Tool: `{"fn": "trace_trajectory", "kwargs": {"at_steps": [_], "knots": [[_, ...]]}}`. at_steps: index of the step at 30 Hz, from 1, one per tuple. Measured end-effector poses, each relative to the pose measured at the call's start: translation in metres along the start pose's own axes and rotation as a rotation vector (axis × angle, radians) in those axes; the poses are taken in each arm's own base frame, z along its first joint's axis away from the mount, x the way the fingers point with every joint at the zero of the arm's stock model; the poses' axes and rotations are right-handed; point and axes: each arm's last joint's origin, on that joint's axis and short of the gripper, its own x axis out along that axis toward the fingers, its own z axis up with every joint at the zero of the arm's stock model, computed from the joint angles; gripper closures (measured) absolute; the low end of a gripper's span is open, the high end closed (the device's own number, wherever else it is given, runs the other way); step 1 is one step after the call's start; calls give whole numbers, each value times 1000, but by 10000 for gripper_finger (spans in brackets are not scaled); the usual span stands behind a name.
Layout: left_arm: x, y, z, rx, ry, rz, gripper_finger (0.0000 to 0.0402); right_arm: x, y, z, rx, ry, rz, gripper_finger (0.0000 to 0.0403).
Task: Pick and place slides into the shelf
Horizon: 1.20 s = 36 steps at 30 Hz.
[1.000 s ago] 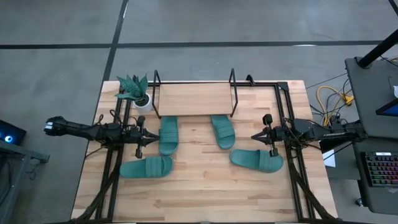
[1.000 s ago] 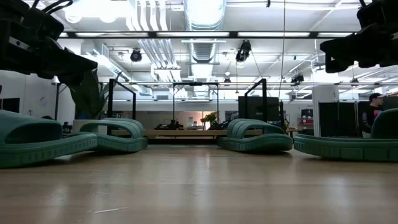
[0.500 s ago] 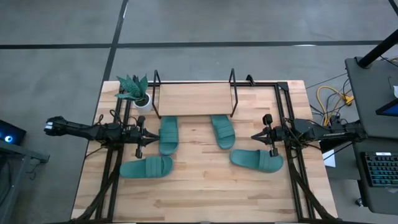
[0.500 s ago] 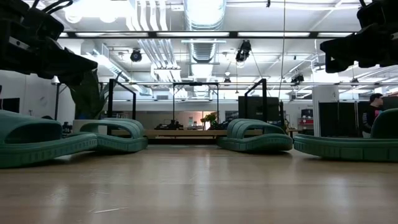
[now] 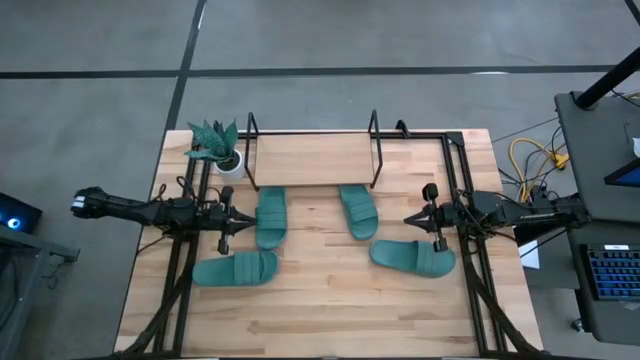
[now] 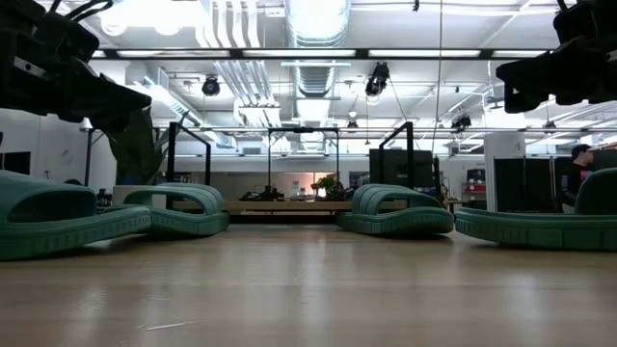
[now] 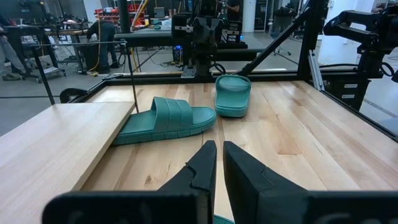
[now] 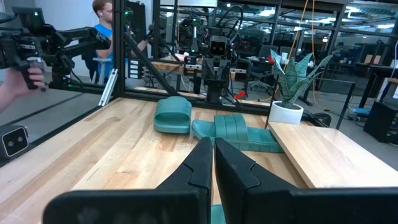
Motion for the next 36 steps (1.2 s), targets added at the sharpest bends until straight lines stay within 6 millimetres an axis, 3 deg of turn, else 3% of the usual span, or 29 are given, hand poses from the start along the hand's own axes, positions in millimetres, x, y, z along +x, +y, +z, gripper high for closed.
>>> {"fn": "trace_trajectory", "kwargs": {"at_steps": [19,25,28,36], "knots": [[0,0,12,-13,-117,6,387,0,0,4,-35,-45,-6,394],[-6,2,35,33,-367,30,382,-2,-3,22,-82,-221,-72,392],[-10,2,48,23,-497,32,365,-3,-5,26,-164,-259,-128,381],[-8,2,66,109,-517,59,263,3,-7,47,-189,-237,-127,310]]}}
